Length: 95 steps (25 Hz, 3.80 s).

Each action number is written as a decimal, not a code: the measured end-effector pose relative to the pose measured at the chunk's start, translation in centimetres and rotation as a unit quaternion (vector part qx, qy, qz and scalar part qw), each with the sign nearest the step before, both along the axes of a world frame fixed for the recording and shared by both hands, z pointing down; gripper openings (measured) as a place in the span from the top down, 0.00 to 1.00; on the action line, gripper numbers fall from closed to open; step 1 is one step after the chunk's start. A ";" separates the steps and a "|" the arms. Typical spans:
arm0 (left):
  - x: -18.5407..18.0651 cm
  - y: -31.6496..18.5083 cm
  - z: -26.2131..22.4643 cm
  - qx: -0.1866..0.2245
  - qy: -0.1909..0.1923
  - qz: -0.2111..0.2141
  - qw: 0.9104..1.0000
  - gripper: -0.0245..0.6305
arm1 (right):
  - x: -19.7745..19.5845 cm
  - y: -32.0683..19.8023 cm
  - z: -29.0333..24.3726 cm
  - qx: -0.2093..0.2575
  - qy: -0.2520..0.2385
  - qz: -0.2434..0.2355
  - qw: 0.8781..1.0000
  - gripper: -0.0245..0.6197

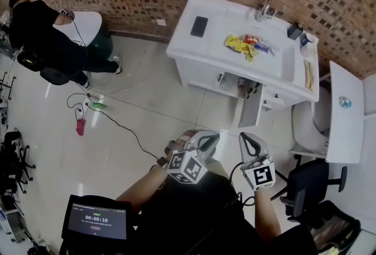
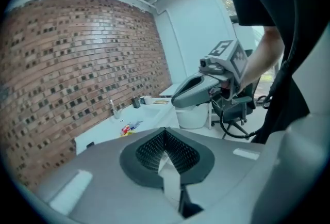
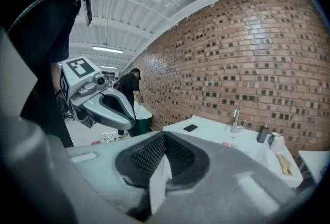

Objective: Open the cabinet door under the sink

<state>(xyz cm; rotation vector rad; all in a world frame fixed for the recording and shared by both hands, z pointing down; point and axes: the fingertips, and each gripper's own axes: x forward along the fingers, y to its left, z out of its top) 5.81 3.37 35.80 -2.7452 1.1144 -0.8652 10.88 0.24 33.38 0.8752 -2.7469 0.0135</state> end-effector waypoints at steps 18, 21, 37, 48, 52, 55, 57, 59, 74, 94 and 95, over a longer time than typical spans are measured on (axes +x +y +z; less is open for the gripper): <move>-10.5 15.7 -3.5 -0.037 0.171 -0.102 0.979 0.94 | -12.4 19.4 -4.5 -0.019 -0.012 -0.026 0.999 0.98; -10.0 16.2 -3.8 -0.031 0.178 -0.094 0.979 0.94 | -12.8 20.7 -4.3 -0.014 0.005 -0.046 0.999 0.98; -1.2 15.3 -5.0 -0.041 0.172 -0.055 0.983 0.94 | -6.0 19.7 -3.6 -0.039 0.011 -0.062 0.997 0.98; 6.9 15.1 -5.3 -0.035 0.150 -0.041 0.987 0.94 | 1.5 19.0 -3.9 -0.026 -0.011 -0.074 0.997 0.98; 9.2 15.4 -5.3 -0.040 0.149 -0.037 0.987 0.94 | 3.8 19.1 -4.1 -0.026 -0.022 -0.074 0.997 0.98; 8.8 15.5 -6.2 -0.045 0.149 -0.031 0.987 0.94 | 3.5 18.8 -4.9 -0.038 -0.027 -0.064 0.997 0.98; 8.4 15.7 -6.4 -0.046 0.149 -0.032 0.987 0.94 | 3.0 18.8 -5.0 -0.040 -0.023 -0.066 0.997 0.98; 8.2 15.7 -6.4 -0.045 0.149 -0.035 0.987 0.94 | 2.6 18.9 -4.8 -0.040 -0.019 -0.072 0.996 0.98; 7.0 15.8 -5.7 -0.038 0.159 -0.047 0.985 0.94 | 1.4 19.3 -4.1 -0.024 -0.010 -0.085 0.996 0.98; 8.1 16.7 -5.6 -0.044 0.158 -0.028 0.986 0.94 | 2.4 19.8 -3.4 -0.033 0.006 -0.064 0.997 0.98; 8.1 16.7 -5.6 -0.045 0.158 -0.028 0.986 0.94 | 2.4 19.8 -3.3 -0.034 0.005 -0.063 0.997 0.98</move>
